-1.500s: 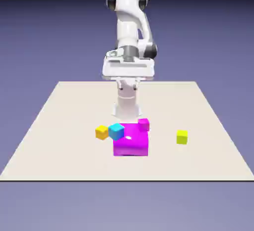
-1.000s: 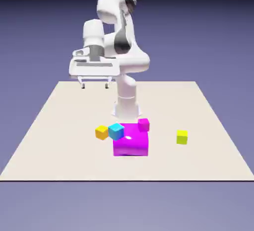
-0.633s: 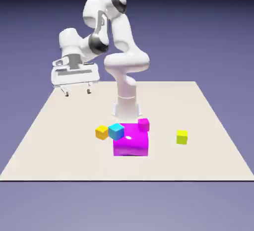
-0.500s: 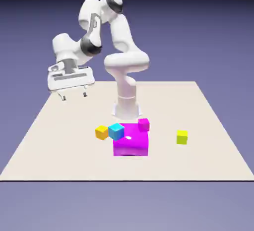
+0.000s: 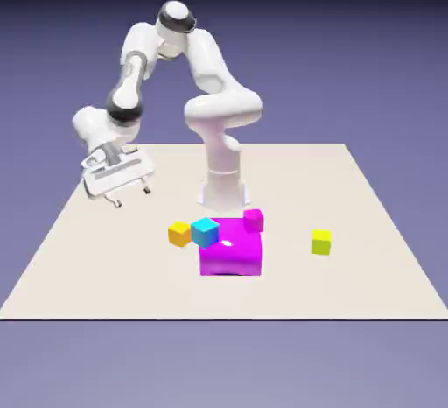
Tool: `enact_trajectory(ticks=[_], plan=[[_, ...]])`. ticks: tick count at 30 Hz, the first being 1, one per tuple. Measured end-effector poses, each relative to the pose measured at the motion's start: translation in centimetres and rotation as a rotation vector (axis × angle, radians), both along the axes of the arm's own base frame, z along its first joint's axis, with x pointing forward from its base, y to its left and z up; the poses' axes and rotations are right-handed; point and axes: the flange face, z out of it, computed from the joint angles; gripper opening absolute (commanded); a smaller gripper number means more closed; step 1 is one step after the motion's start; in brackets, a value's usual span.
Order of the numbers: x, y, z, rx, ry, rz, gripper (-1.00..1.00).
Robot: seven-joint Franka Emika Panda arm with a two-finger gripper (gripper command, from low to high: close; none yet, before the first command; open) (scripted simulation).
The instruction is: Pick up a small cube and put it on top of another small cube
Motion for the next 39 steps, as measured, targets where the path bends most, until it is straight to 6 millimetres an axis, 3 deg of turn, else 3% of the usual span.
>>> enact_trajectory(ticks=[7,15,17,23,24,26,34,39], plan=[[-3.6,1.4,-6.8,0.103,-0.123,0.105,0.0],[-8.1,5.2,-13.9,0.223,-0.297,0.181,0.0],[-8.1,5.2,-13.9,0.224,-0.298,0.182,0.0],[-5.6,8.7,-16.8,0.224,-0.301,0.18,0.0],[-5.4,9.2,-17.1,0.222,-0.297,0.18,-1.0],[-5.4,9.2,-17.1,0.222,-0.297,0.181,-1.0],[-8.1,5.2,-13.9,0.224,-0.297,0.184,-1.0],[-0.9,3.6,-10.4,0.177,-0.242,0.402,-1.0]])
